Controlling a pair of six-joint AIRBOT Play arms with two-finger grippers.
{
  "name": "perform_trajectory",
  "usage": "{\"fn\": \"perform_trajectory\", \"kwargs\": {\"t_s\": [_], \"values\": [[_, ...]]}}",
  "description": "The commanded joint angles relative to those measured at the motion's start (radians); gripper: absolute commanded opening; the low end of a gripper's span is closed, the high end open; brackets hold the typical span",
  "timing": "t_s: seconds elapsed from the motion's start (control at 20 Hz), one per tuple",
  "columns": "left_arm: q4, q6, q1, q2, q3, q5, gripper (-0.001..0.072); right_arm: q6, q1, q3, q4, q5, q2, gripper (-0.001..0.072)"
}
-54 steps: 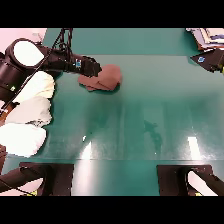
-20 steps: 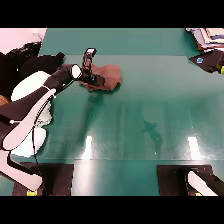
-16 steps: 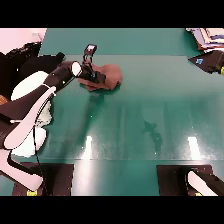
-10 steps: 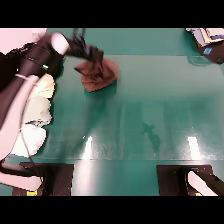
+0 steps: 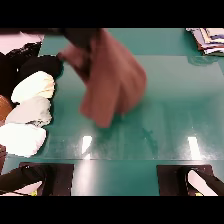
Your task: Fold the shirts.
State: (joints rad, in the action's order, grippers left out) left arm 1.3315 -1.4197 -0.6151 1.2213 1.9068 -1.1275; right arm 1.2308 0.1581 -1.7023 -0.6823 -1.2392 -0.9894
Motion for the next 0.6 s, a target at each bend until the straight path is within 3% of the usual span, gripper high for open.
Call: {"fn": "perform_trajectory", "kwargs": {"t_s": [0.0, 0.1, 0.15, 0.2, 0.25, 0.55], "values": [[-0.005, -0.023, -0.119, -0.002, -0.188, -0.034, 0.0024, 0.000, 0.015, -0.027, 0.000, -0.066, -0.001, 0.0017], [-0.032, -0.021, -0.158, 0.037, -0.342, -0.025, 0.0026, 0.000, 0.015, -0.027, 0.000, -0.097, -0.001, 0.0017], [-0.041, -0.022, -0.164, 0.057, -0.398, -0.008, 0.0196, 0.000, 0.015, -0.027, -0.001, -0.106, -0.001, 0.0017], [-0.039, -0.022, -0.163, 0.079, -0.438, 0.006, 0.0493, 0.000, 0.015, -0.027, -0.001, -0.110, -0.001, 0.0017], [-0.023, -0.022, -0.153, 0.092, -0.452, 0.009, 0.0539, 0.000, 0.014, -0.027, -0.001, -0.113, -0.001, 0.0017], [0.034, -0.053, 0.147, 0.081, -0.438, -0.105, 0.0536, 0.000, 0.014, -0.027, -0.001, -0.134, -0.001, 0.0017]]}}
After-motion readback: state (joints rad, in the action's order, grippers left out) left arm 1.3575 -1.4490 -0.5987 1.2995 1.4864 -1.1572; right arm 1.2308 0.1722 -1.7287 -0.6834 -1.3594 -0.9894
